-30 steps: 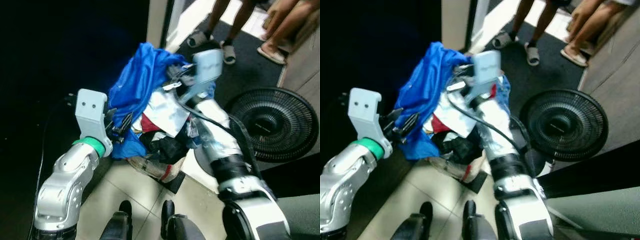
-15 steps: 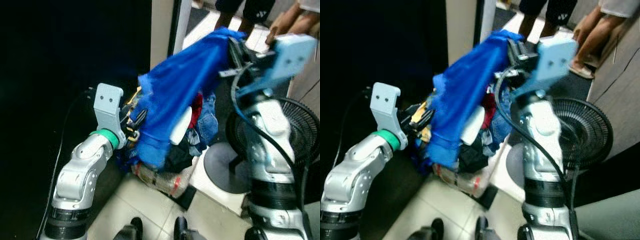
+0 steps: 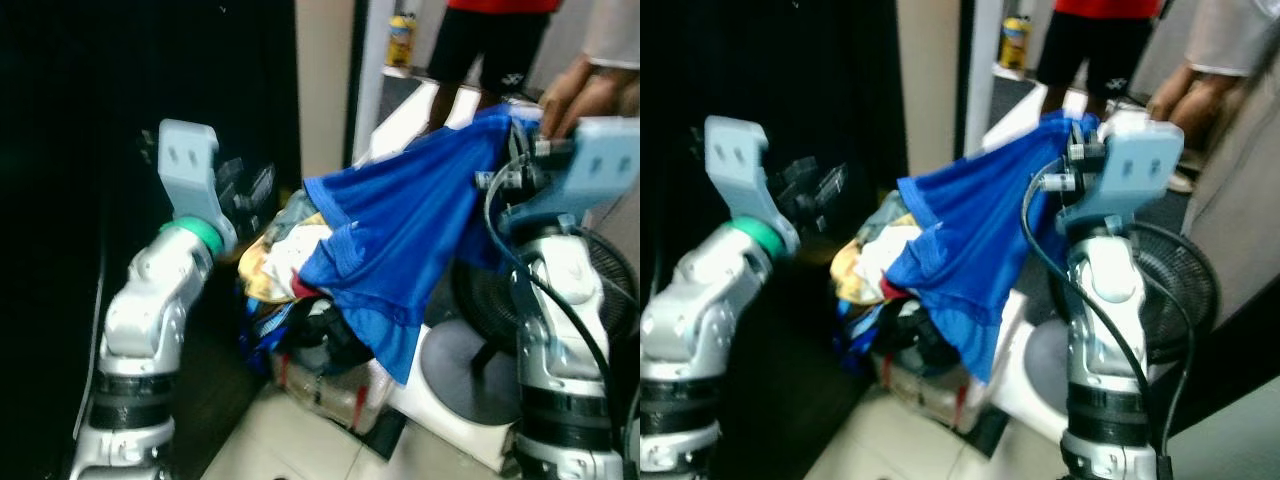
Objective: Clothes washing
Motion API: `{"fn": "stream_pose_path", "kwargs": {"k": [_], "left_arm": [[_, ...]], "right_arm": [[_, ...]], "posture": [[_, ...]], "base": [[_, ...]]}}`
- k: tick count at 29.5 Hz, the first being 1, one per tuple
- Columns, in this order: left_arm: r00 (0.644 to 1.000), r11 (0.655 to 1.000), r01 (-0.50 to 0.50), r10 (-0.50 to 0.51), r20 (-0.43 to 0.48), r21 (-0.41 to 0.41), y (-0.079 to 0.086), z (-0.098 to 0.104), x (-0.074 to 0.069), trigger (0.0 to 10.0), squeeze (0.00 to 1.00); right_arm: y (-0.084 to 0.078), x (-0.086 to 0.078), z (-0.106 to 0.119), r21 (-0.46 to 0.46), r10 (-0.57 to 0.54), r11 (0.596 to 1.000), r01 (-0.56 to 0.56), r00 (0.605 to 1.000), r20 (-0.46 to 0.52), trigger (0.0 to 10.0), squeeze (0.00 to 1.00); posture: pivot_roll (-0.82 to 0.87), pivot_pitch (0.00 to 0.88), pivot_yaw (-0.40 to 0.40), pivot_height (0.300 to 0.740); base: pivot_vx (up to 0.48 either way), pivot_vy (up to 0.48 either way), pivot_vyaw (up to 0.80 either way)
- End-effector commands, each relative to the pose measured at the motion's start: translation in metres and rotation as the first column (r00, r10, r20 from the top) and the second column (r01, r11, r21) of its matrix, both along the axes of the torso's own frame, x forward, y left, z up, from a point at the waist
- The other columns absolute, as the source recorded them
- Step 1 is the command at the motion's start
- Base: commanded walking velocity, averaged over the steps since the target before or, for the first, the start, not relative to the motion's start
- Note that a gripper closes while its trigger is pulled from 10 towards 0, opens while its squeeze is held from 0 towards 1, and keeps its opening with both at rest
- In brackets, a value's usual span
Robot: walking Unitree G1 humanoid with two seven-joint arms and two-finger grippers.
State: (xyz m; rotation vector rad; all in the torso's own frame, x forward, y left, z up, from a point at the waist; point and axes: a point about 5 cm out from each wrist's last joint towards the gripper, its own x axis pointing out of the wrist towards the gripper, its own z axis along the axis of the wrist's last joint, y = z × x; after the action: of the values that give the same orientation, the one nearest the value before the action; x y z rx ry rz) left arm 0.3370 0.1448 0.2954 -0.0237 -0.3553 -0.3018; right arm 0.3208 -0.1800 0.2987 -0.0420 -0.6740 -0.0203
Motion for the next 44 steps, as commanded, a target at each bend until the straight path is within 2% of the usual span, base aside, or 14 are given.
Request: {"fn": "stream_pose_path", "kwargs": {"k": [1,5,13,26,44], "left_arm": [[0.999,1.000,-0.027,0.027,0.017,-0.012,0.008,0.004,0.000,10.0,0.00],[0.998,0.999,-0.047,0.048,0.044,-0.010,0.013,0.011,-0.001,10.0,0.00],[0.996,0.998,-0.067,0.068,0.054,-0.009,0.017,0.013,-0.001,10.0,0.00],[0.994,0.997,-0.077,0.079,0.074,-0.022,0.021,0.023,0.000,10.0,0.00],[0.992,0.996,-0.090,0.090,0.085,0.004,0.022,0.024,-0.001,10.0,0.00]], "right_arm": [[0.005,0.005,-0.006,0.021,0.015,1.000,-0.015,1.000,-0.027,10.0,0.00],[0.011,0.008,-0.013,0.037,0.036,0.999,-0.034,0.998,-0.055,10.0,0.00],[0.016,0.012,-0.017,0.063,0.054,0.997,-0.050,0.996,-0.066,10.0,0.00],[0.033,0.016,-0.005,0.075,0.126,0.989,-0.124,0.992,-0.015,10.0,0.00],[0.035,0.017,-0.004,0.098,0.142,0.985,-0.141,0.990,-0.003,10.0,0.00]], "posture": [[0.03,0.000,0.070,0.740],[0.04,0.000,0.067,0.740],[0.05,0.000,0.069,0.740],[0.06,0.000,0.072,0.740],[0.07,0.000,0.077,0.740]], "base": [[0.000,0.000,0.00],[0.000,0.000,-0.11],[0.000,0.000,-0.80],[0.000,0.000,-0.80],[0.000,0.000,-0.80]]}}
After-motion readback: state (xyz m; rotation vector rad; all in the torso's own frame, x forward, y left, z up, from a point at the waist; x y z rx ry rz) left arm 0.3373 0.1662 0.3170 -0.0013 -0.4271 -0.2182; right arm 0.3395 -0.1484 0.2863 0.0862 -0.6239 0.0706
